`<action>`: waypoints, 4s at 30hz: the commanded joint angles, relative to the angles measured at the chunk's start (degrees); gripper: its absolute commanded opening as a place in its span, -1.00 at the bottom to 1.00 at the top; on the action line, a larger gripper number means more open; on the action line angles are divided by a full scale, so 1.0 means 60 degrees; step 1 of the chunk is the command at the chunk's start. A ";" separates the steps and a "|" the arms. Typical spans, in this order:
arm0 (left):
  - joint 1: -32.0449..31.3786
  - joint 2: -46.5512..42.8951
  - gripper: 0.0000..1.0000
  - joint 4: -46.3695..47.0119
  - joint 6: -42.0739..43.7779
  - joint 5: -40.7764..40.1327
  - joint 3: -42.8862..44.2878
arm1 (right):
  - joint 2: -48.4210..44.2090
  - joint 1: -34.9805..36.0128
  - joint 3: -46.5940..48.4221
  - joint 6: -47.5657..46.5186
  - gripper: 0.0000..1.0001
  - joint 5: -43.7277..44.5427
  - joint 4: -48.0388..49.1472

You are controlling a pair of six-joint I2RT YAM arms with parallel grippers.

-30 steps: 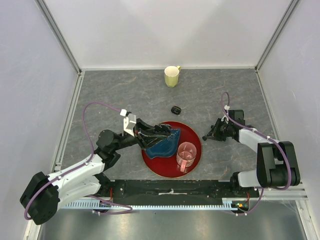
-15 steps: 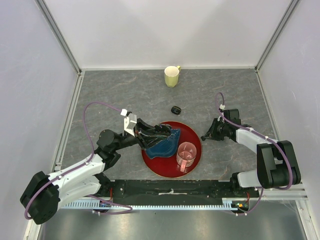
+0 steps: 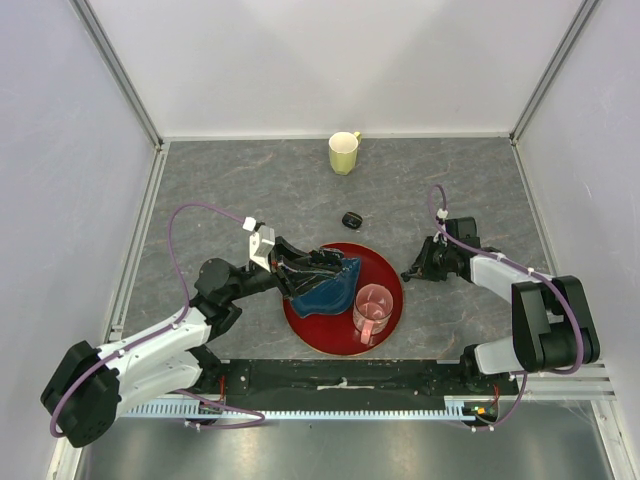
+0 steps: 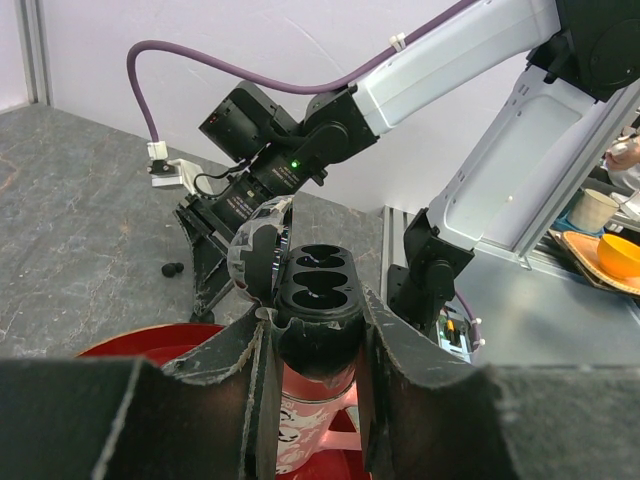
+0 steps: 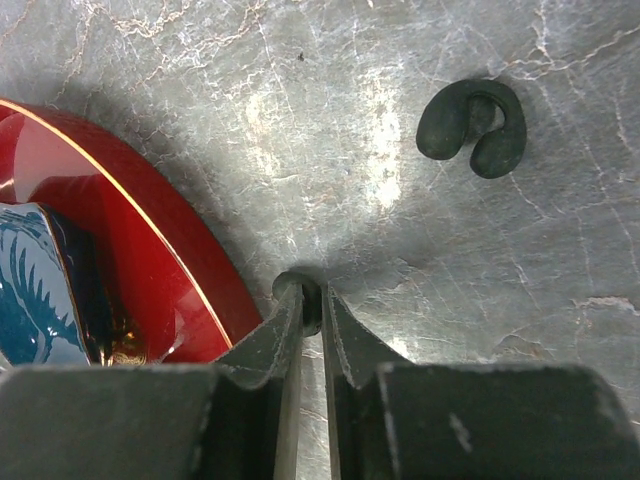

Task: Insert the wireless bluetooth earbuds into the charging case
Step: Pick up the earbud from the center of the board.

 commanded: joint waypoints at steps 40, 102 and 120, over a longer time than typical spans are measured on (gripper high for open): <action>-0.0049 -0.0020 -0.95 -0.0069 -0.0069 -0.0096 0.0009 | -0.1681 0.1003 0.0464 0.0018 -1.00 0.5033 -0.1600; -0.0035 0.0170 -0.95 -0.0421 -0.0157 -0.0082 0.0126 | -0.1138 0.1868 0.1224 0.0223 -1.00 0.5357 -0.2755; -0.0034 -0.0328 -0.96 -0.0450 0.0341 0.0241 0.0243 | -0.4536 0.1868 0.4652 -0.0597 -0.96 -0.1141 -0.2538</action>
